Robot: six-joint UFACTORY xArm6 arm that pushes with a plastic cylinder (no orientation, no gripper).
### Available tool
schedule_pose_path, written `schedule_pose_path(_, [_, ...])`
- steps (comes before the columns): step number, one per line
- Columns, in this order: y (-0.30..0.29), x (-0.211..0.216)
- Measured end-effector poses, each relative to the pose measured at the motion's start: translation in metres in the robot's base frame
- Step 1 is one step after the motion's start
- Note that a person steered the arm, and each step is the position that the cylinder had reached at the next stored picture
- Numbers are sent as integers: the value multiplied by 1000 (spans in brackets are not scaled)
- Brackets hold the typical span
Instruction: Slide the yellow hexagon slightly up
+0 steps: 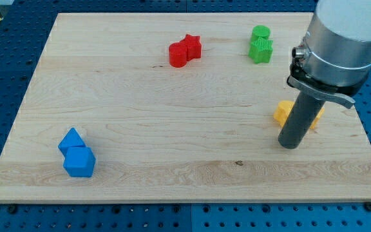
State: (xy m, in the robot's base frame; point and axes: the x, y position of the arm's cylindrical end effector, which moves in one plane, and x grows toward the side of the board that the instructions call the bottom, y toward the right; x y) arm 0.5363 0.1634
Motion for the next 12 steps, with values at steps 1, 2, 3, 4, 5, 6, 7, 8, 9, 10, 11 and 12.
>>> schedule_pose_path(1, [0,0])
schedule_pose_path(2, [0,-1])
schedule_pose_path(3, [12,-1])
schedule_pose_path(4, [15,-1])
schedule_pose_path(5, [18,-1])
schedule_pose_path(6, [25,-1])
schedule_pose_path(7, [31,0])
schedule_pose_path(8, [42,-6])
schedule_pose_path(9, [43,-16])
schedule_pose_path(10, [42,-21])
schedule_pose_path(11, [42,-25])
schedule_pose_path(12, [42,-40])
